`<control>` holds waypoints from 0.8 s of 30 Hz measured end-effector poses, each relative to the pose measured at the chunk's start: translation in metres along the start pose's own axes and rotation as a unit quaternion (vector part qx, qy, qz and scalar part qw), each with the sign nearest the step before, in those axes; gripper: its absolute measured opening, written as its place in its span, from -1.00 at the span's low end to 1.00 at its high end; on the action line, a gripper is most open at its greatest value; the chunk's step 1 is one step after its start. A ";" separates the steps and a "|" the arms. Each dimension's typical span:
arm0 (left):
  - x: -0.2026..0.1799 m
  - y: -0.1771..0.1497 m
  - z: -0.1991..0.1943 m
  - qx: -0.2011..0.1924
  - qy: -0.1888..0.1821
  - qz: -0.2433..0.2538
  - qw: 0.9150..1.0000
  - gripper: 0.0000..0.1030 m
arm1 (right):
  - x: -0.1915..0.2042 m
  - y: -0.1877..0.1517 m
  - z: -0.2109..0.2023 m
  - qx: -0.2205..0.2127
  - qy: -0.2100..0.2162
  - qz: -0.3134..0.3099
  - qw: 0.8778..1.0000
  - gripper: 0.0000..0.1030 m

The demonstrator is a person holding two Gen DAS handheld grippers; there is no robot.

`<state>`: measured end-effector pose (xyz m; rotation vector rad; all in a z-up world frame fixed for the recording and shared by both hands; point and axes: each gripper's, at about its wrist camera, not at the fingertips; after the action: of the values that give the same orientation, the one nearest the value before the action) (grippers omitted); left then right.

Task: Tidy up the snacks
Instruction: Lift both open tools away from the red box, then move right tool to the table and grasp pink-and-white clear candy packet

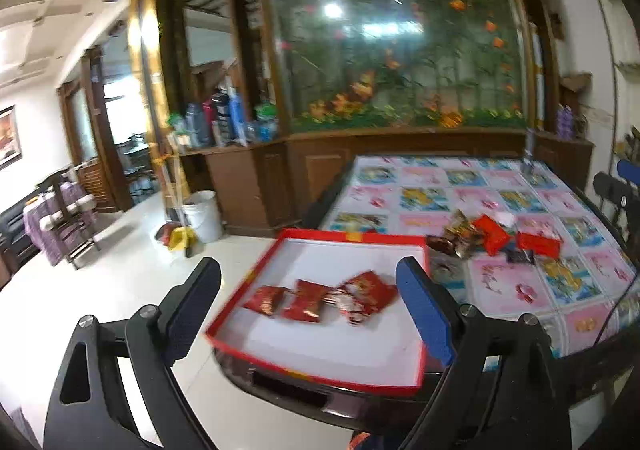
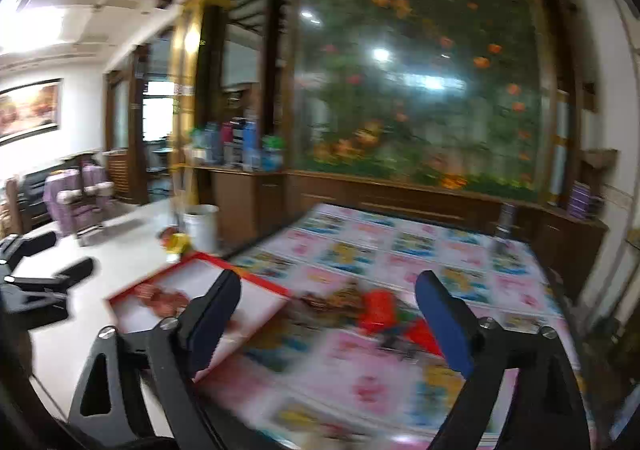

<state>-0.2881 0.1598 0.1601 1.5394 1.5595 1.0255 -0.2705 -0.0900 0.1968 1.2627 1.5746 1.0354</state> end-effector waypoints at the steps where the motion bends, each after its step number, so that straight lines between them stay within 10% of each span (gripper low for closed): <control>1: -0.007 0.001 0.008 0.011 -0.015 0.004 1.000 0.75 | -0.021 -0.003 0.011 0.019 -0.012 0.004 1.000 0.87; 13: -0.087 0.034 0.092 0.095 -0.120 0.054 0.987 0.75 | -0.154 -0.058 0.134 0.227 -0.048 0.125 0.965 0.87; 24: -0.094 0.019 0.122 0.164 -0.141 0.063 0.974 0.75 | -0.157 -0.098 0.238 0.294 -0.021 -0.016 0.956 0.85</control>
<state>-0.1657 0.0728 0.1199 1.9358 1.4952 0.5990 -0.0512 -0.2370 0.0503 1.6249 1.9390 0.5187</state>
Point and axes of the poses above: each gripper's, at about its wrist camera, not at the fingertips, and z roughly the way its jaws point, x to its left, y to its top, and after that the axes turned 12 degrees about -y, right-handed
